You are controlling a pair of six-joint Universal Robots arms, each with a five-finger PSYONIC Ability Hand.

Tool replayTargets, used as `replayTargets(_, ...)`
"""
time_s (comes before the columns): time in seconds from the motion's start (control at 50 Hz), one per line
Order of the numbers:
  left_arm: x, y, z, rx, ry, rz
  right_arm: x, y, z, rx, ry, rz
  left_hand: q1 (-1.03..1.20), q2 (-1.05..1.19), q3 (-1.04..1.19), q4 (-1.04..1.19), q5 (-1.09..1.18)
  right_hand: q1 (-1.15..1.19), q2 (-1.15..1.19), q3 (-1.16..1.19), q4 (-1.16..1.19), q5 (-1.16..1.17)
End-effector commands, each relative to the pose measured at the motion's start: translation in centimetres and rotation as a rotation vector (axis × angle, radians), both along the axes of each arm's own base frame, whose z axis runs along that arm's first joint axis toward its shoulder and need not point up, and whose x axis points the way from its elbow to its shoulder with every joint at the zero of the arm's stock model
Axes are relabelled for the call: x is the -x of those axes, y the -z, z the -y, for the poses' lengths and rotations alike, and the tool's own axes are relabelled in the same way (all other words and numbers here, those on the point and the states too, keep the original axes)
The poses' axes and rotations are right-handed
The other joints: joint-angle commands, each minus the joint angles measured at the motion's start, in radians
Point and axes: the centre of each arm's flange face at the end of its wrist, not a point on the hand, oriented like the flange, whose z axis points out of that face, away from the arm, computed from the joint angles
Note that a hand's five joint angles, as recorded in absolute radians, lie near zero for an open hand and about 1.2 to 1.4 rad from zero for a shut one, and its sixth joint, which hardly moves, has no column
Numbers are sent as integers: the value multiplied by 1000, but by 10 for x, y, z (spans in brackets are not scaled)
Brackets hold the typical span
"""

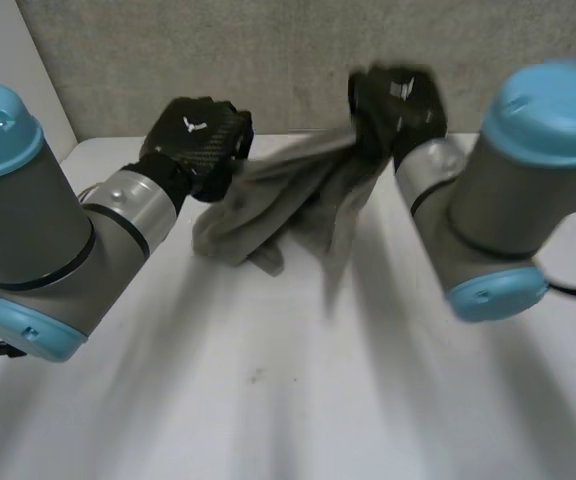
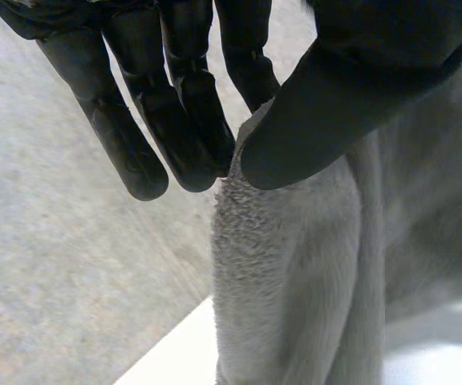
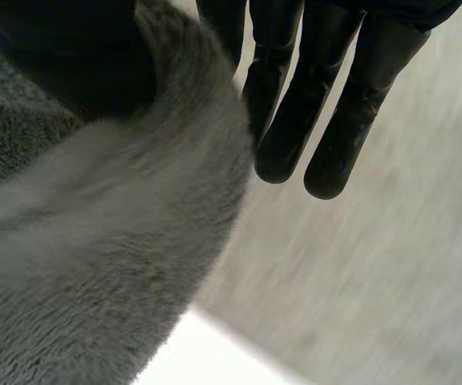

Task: Fold the towel.

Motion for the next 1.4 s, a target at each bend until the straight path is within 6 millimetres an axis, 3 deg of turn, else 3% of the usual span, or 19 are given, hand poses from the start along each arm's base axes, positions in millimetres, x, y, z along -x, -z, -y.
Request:
replayTargets(0.02, -10, -27, -19, 3, -23, -119, 14, -45, -35, 174, -29, -260, 215, 182, 180, 179, 189, 420, 217, 217, 209, 253)
replayTargets(0.12, -23, -49, -47, 1, -3, -215, 23, -43, -56, 96, -57, -384, 215, 182, 180, 179, 189, 420, 217, 217, 209, 253)
replayTargets(0.24, -31, -46, -63, -28, 7, -228, 36, -32, -79, -55, -106, -522, 215, 182, 180, 179, 189, 420, 217, 217, 209, 253)
replayTargets(0.5, -32, 57, -67, -327, -23, -51, 47, 10, -97, -194, -196, -776, 215, 182, 180, 179, 189, 420, 217, 217, 209, 253)
replayTargets(0.66, -19, 92, -52, -407, 10, -4, 41, 49, -95, -267, -300, -864, 215, 182, 180, 179, 189, 420, 217, 217, 209, 253)
replayTargets(0.74, -8, 97, -37, -401, 32, -5, 30, 69, -75, -266, -293, -878, 215, 182, 180, 179, 189, 420, 217, 217, 209, 253)
replayTargets(0.82, 15, 64, 3, -251, 37, -99, 12, 54, -46, -108, -225, -801, 215, 182, 180, 179, 189, 420, 217, 217, 209, 253)
replayTargets(0.88, 23, 38, 16, -159, 46, -151, -15, -11, -1, 306, -41, -547, 215, 182, 180, 179, 189, 420, 217, 217, 209, 253)
replayTargets(0.9, 29, -4, 30, -24, 48, -231, -15, -12, -1, 307, -41, -546, 215, 182, 180, 179, 189, 420, 217, 217, 209, 253)
replayTargets(0.92, 31, -48, 40, 124, 32, -318, -20, -42, 6, 464, 27, -435, 215, 182, 180, 179, 189, 420, 217, 217, 209, 253)
replayTargets(0.94, 31, -49, 40, 125, 32, -318, -20, -71, 9, 610, 95, -333, 215, 182, 180, 179, 189, 420, 217, 217, 209, 253)
replayTargets(0.96, 29, -85, 43, 239, 4, -396, -20, -72, 9, 611, 96, -332, 215, 182, 180, 179, 189, 420, 217, 217, 209, 253)
replayTargets(0.98, 23, -119, 44, 342, -39, -477, -17, -100, 7, 742, 154, -237, 215, 182, 180, 179, 189, 420, 217, 217, 209, 253)
replayTargets(1.0, 23, -119, 44, 343, -39, -477, -17, -101, 7, 743, 155, -236, 215, 182, 180, 179, 189, 420, 217, 217, 209, 253)
replayTargets(1.04, 9, -161, 37, 457, -106, -589, -12, -130, 0, 862, 206, -143, 215, 182, 180, 179, 189, 420, 217, 217, 209, 253)
replayTargets(1.1, 4, -166, 35, 462, -127, -601, -12, -130, -3, 849, 185, -163, 215, 182, 180, 179, 189, 420, 217, 217, 209, 253)
replayTargets(1.28, -5, -82, 21, 230, -177, -398, -20, -82, -6, 653, 2, -344, 215, 182, 180, 179, 189, 420, 217, 217, 209, 253)
replayTargets(1.32, -7, -63, 15, 183, -181, -361, -23, -39, -5, 499, -102, -451, 215, 182, 180, 179, 189, 420, 217, 217, 209, 253)
replayTargets(1.4, -13, 0, -7, 26, -177, -246, -20, 3, -11, 331, -201, -553, 215, 182, 180, 179, 189, 420, 217, 217, 209, 253)
